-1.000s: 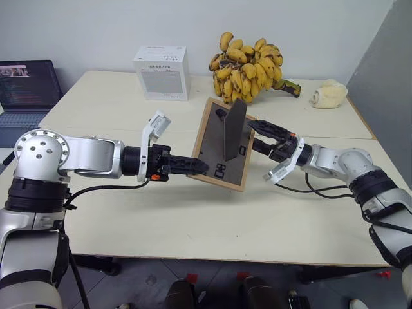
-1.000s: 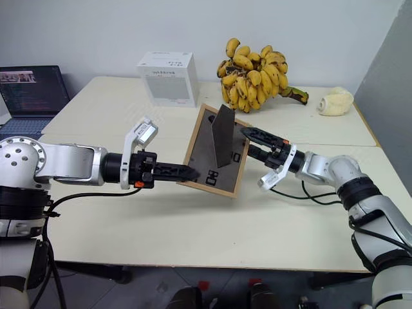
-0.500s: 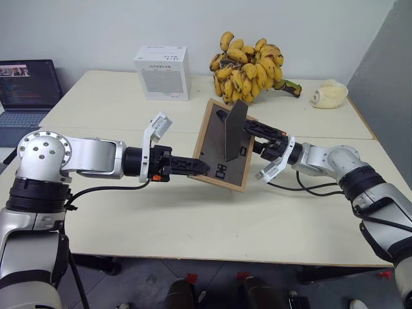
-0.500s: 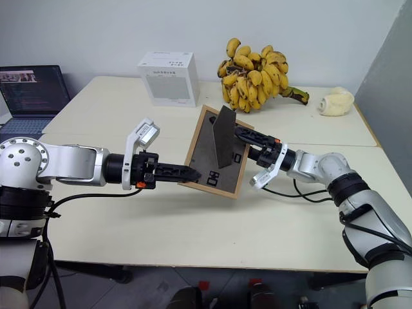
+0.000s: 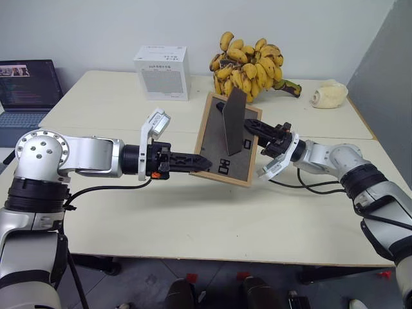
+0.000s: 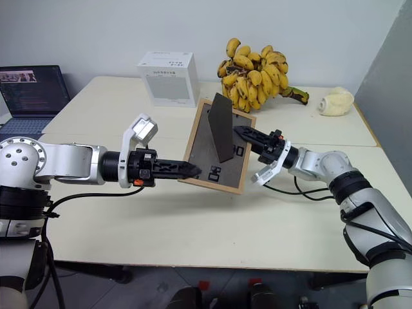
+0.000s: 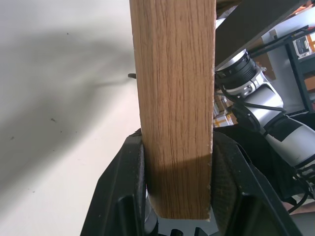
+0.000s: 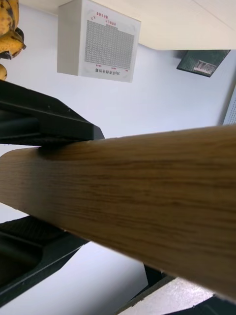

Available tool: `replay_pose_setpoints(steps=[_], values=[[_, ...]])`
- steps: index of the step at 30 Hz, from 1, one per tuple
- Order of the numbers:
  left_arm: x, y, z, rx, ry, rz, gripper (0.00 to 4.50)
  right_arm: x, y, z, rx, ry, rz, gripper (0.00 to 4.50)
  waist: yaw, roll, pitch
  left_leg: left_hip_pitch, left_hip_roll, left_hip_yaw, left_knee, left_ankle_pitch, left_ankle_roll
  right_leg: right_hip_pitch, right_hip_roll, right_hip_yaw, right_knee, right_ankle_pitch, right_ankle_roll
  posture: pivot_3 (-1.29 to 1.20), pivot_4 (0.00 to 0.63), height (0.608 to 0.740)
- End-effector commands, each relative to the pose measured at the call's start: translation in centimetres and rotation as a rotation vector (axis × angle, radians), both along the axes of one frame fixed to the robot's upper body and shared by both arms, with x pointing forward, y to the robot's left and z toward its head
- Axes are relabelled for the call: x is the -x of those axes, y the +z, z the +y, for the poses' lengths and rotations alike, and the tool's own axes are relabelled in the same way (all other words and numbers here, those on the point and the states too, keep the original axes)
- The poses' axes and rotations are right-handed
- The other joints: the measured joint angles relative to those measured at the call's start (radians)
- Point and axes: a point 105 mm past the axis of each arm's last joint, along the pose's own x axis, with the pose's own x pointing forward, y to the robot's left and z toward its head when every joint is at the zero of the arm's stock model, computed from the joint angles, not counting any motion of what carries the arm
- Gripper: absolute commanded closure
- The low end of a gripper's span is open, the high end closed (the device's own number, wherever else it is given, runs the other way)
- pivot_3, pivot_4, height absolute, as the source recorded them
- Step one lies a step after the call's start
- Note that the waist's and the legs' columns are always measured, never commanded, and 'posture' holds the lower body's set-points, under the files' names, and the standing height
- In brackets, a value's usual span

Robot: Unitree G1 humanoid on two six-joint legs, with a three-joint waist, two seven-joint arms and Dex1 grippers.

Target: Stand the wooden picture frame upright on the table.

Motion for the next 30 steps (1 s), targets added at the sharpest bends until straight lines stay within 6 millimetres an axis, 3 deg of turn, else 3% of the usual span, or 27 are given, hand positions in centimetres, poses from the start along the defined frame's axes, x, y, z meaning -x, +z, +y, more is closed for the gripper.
replay_pose_setpoints(steps=[1,14,16,22,26,30], values=[[0.1,1.3,-0.2,-0.025,0.004,-0.071,3.19,0.3,0.9,0.6,0.013,0.028,-0.024,3.18,0.000,0.000,0.000,0.000,0.000,0.000,0.000,0.000,0.000,0.000,0.000,0.000,0.000,0.000,0.000,0.00,0.150,0.740],[-0.6,1.6,0.1,-0.036,0.064,-0.097,3.19,0.3,1.0,0.8,0.012,0.029,-0.030,3.21,0.000,0.000,0.000,0.000,0.000,0.000,0.000,0.000,0.000,0.000,0.000,0.000,0.000,0.000,0.000,0.00,0.150,0.740],[-0.5,1.9,0.1,-0.024,0.059,-0.109,2.50,0.3,1.0,0.7,0.014,0.029,-0.030,3.21,0.000,0.000,0.000,0.000,0.000,0.000,0.000,0.000,0.000,0.000,0.000,0.000,0.000,0.000,0.000,0.00,0.150,0.740],[-0.3,2.0,0.4,-0.064,0.076,-0.180,1.24,0.2,1.2,1.0,0.016,0.033,-0.025,3.21,0.000,0.000,0.000,0.000,0.000,0.000,0.000,0.000,0.000,0.000,0.000,0.000,0.000,0.000,0.000,0.00,0.150,0.740],[-0.8,3.7,2.0,-0.128,0.161,-0.508,1.24,0.2,1.0,1.4,0.020,0.044,-0.008,3.21,-0.004,0.000,0.000,0.000,0.000,0.000,0.000,0.000,0.000,0.000,0.000,0.000,0.000,0.000,0.000,0.00,0.150,0.740],[1.1,6.3,3.5,-0.167,0.175,-0.937,1.24,0.0,0.8,1.6,0.030,0.047,0.024,3.21,-0.010,0.000,0.000,0.000,0.001,0.002,-0.002,0.001,-0.001,-0.001,0.000,0.001,0.000,0.000,0.000,0.00,0.150,0.740]])
